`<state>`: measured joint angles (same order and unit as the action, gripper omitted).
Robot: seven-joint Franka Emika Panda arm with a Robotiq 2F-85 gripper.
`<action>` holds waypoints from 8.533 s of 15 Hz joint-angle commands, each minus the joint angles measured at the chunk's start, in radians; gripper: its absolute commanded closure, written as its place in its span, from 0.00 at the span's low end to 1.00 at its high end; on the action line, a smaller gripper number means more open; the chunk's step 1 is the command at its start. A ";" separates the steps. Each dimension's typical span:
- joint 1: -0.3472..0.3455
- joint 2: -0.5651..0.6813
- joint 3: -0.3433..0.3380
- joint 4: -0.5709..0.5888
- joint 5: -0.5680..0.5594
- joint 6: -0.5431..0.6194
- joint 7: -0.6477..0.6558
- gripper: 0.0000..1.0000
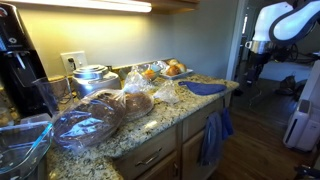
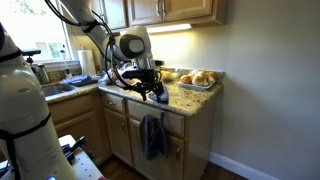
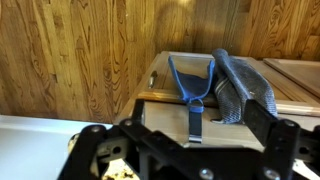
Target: Unhang the blue cloth from the drawer and place it on the right side of the counter
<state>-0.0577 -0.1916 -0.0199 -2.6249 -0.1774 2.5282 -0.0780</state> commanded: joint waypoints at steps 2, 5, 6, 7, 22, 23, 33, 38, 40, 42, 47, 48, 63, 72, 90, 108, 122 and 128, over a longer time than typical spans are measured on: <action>-0.003 0.117 -0.048 -0.101 0.025 0.317 -0.097 0.00; 0.002 0.201 -0.053 -0.133 0.067 0.472 -0.167 0.00; 0.002 0.223 -0.047 -0.142 0.089 0.508 -0.191 0.00; 0.000 0.246 -0.036 -0.149 0.120 0.548 -0.221 0.00; -0.054 0.386 0.026 -0.102 0.165 0.566 -0.250 0.00; -0.048 0.393 0.013 -0.100 0.147 0.566 -0.240 0.00; -0.227 0.609 0.113 -0.095 -0.033 0.927 -0.232 0.00; -0.220 0.641 0.077 -0.081 -0.123 0.938 -0.210 0.00; -0.227 0.648 0.078 -0.070 -0.130 0.939 -0.210 0.00; -0.227 0.648 0.078 -0.067 -0.131 0.939 -0.210 0.00; -0.276 0.729 0.106 0.051 -0.179 0.934 -0.201 0.00; -0.287 0.750 0.115 0.078 -0.187 0.934 -0.196 0.00; -0.520 0.960 0.268 0.277 -0.374 0.932 -0.207 0.00; -0.624 1.060 0.330 0.307 -0.464 0.932 -0.213 0.40; -0.700 1.038 0.360 0.288 -0.615 0.932 -0.207 0.92; -0.703 0.788 0.366 0.097 -0.589 0.933 -0.237 0.92; -0.650 0.528 0.372 -0.068 -0.567 0.892 -0.179 0.91; -0.676 0.385 0.463 -0.098 -0.570 0.776 -0.098 0.92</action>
<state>-0.7203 0.3188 0.3989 -2.6705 -0.7612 3.3696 -0.2335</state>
